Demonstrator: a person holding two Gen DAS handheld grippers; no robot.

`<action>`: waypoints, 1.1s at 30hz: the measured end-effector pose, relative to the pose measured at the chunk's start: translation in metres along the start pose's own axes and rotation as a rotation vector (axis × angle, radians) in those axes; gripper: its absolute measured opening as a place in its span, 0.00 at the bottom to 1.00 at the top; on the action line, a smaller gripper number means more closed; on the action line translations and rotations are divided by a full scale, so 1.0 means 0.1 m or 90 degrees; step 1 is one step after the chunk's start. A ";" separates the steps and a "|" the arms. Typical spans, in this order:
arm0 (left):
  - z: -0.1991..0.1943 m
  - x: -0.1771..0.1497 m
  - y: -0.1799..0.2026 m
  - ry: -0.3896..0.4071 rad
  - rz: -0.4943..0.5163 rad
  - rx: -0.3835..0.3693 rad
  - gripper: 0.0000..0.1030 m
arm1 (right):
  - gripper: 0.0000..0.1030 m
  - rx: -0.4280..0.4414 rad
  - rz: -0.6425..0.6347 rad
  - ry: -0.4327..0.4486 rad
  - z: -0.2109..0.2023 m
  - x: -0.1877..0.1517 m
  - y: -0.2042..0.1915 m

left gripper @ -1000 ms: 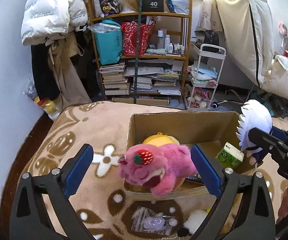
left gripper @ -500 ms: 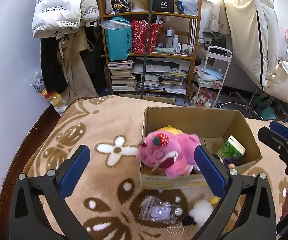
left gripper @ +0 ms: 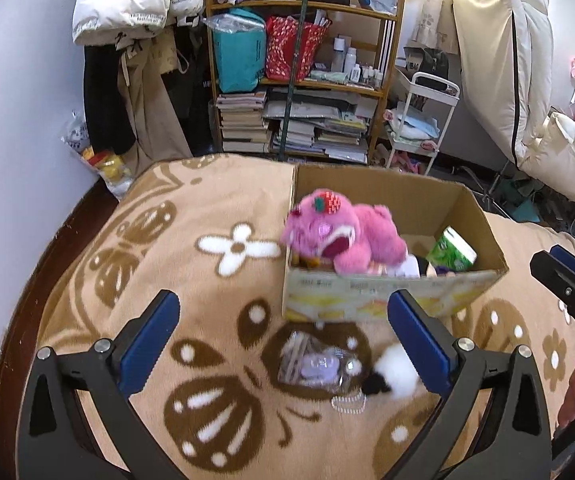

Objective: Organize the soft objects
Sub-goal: 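Withdraw both grippers toward the clear bag and white fluffy plush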

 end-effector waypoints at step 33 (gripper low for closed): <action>-0.26 -0.40 -0.16 -0.041 -0.019 0.000 0.99 | 0.90 -0.069 -0.063 0.025 -0.44 -0.50 -0.25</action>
Point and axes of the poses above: each gripper's, at about its wrist camera, not at the fingertips, and z roughly the way its jaws point, y to its right, x to its top, the point moved 5 cm from there along z, roughly the way its jaws point, and after that the axes turned 6 degrees about z, right-handed, at the moved point
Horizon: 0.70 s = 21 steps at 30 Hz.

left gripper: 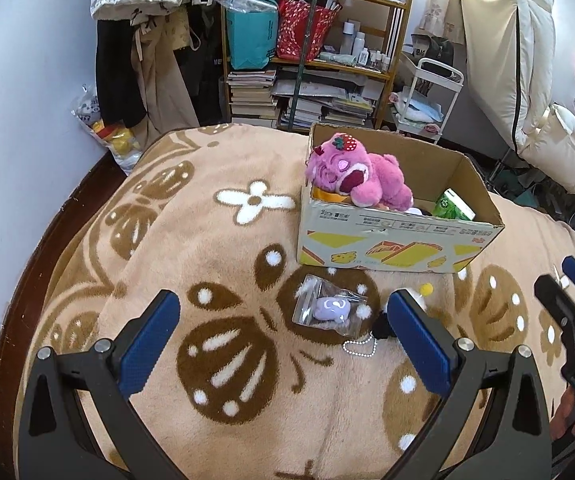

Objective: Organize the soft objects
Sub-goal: 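Withdraw both grippers toward the clear bag and white fluffy plush, then lower the left gripper onto the clear bag while the right grasps the white fluffy plush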

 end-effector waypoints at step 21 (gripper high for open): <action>0.80 0.04 0.06 -0.103 0.007 -0.040 0.99 | 0.83 0.024 -0.037 -0.116 0.74 -0.41 -0.16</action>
Point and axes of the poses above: each gripper's, at about its wrist camera, not at the fingertips, and z roughly the way its jaws point, y to its right, x to its top, the point moved 5 cm from there along z, roughly the way its jaws point, and after that the axes turned 6 degrees about z, right-handed, at the moved point
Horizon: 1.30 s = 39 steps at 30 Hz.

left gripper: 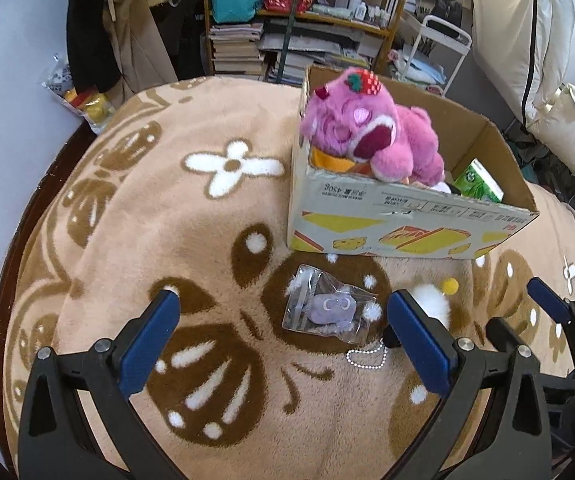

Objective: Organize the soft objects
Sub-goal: 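Lower the left gripper onto the clear bag while the right grasps the white fluffy plush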

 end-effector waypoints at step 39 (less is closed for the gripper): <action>1.14 -0.12 0.31 -0.150 0.059 -0.055 0.99 | 0.36 0.124 -0.059 -0.111 0.87 -0.34 -0.48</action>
Point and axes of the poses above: each gripper's, at about its wrist camera, not at the fingertips, and z roughly the way its jaws point, y to its right, x to its top, the point moved 5 cm from there along z, roughly the way its jaws point, and after that the axes turned 6 degrees about z, right-handed, at the moved point
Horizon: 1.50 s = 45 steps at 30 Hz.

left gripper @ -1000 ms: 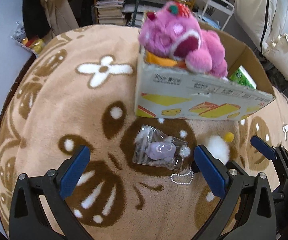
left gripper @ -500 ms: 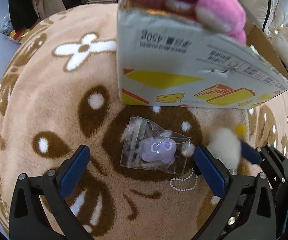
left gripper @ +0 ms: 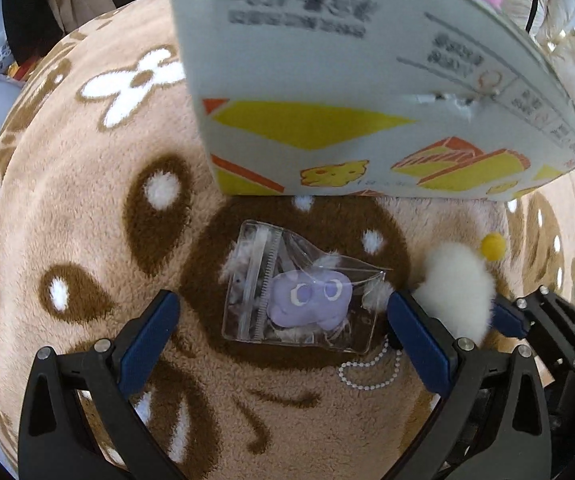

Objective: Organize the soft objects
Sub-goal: 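Lower the left gripper onto the clear bag while the right grasps the white fluffy plush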

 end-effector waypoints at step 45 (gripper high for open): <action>-0.06 -0.19 0.09 0.007 -0.013 0.045 0.65 | 0.35 -0.032 0.033 -0.002 -0.07 -0.01 0.22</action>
Point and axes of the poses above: each gripper's, at about its wrist camera, not at the fingertips, and z roughly the way its jaws point, y to its right, x to its top, the point moved 5 cm from there along z, roughly the way its jaws point, and after that the axes turned 6 degrees about z, right-handed, at the moved point
